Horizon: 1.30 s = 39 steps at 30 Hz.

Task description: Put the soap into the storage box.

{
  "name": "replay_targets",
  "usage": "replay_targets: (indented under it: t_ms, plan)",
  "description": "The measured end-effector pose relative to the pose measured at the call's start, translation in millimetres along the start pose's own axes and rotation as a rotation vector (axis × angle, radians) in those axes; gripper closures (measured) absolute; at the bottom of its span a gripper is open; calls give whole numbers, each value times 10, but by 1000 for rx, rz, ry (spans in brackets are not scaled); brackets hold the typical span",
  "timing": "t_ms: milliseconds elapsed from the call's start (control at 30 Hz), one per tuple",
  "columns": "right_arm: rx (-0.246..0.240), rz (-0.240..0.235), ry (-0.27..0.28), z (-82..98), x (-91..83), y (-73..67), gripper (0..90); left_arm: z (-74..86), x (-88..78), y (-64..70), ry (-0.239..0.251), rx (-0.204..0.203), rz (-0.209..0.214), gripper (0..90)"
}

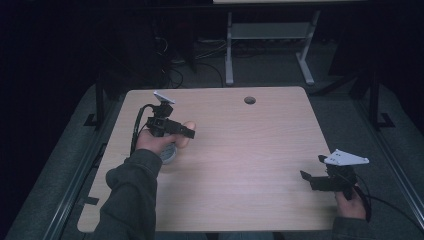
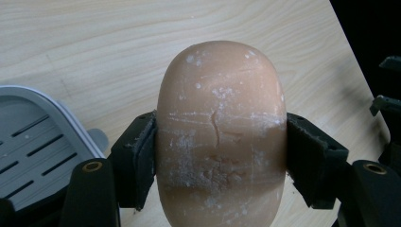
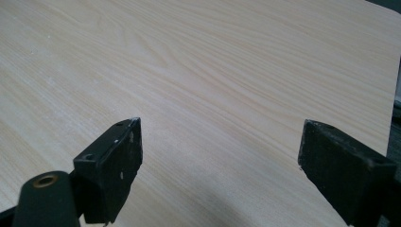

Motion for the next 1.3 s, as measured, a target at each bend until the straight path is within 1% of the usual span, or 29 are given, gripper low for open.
replay_targets:
  t_ms: [33,100,200,233,267,300,467,500,600,700,767,867,1033,1067,1133,1167,1300]
  plan:
    - [4,0,1,-1,-2,0,140,-7,-18,-31,1,-6,-7,324]
    - [3,-1,1,0,-1,0,140,-11,-27,-45,2,-12,-7,325]
    - [5,-2,0,2,1,2,140,-17,-54,-93,3,-20,-22,325]
    - [3,-1,1,4,-1,7,140,-24,-68,-123,11,-31,-30,325]
    - [3,-1,1,4,-1,7,140,-24,-68,-123,11,-31,-30,324]
    - [3,-2,0,7,-1,11,140,-29,-83,-151,13,-38,-32,324]
    - [2,-3,2,11,2,19,140,-40,-118,-207,23,-50,-48,325]
    - [1,-3,2,12,4,21,140,-38,-131,-235,22,-58,-56,324]
    - [2,-3,2,14,5,23,140,-35,-143,-267,21,-63,-65,324]
    - [10,-3,-2,21,5,30,140,-33,-167,-317,24,-77,-78,324]
    - [10,-2,-2,22,5,32,140,-34,-171,-332,25,-75,-83,325]
    - [9,-3,-1,23,6,34,140,-31,-176,-363,28,-87,-91,324]
    - [12,-4,1,23,6,35,140,-14,-195,-426,30,-103,-105,324]
    - [13,-4,2,22,5,34,140,-1,-202,-450,31,-113,-111,324]
    - [13,-5,2,22,5,34,140,4,-205,-463,35,-118,-116,324]
    - [12,-4,2,22,6,34,140,16,-213,-491,38,-126,-120,324]
    - [11,-4,3,21,4,36,140,38,-226,-534,31,-131,-134,324]
Point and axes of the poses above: each handheld gripper's, and its own axes: x roughly forward along the jaws, z roughly out of its underside, y roughly to its right, the point moved 8 cm from there along x, roughly forward along the jaws, and after that the axes turned 9 degrees about z, right-handed, at the moved point
